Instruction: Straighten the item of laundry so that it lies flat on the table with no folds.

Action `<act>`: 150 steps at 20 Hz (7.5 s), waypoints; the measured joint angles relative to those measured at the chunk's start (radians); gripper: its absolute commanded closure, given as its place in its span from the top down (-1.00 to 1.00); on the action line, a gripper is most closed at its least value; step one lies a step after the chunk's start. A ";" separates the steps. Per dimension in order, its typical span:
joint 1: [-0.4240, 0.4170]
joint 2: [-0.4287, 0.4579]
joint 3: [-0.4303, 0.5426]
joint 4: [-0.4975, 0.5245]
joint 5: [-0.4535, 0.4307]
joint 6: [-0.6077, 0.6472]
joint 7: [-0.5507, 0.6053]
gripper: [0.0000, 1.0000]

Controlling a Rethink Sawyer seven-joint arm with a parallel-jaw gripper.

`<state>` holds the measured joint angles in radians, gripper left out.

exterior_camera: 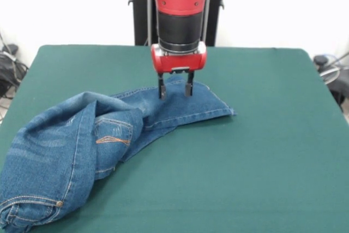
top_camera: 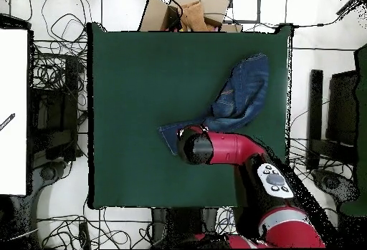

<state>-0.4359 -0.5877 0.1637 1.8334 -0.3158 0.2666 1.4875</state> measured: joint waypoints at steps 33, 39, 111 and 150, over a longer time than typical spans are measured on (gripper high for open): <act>0.077 -0.006 -0.158 -0.004 0.273 -0.037 0.011 1.00; 0.082 0.030 -0.181 -0.010 0.289 -0.070 0.011 1.00; 0.146 0.096 -0.238 -0.049 0.336 -0.218 0.011 1.00; 0.136 0.095 -0.238 -0.045 0.343 -0.224 0.011 -1.00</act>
<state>-0.2999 -0.4924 -0.0740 1.7887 0.0270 0.0425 1.4989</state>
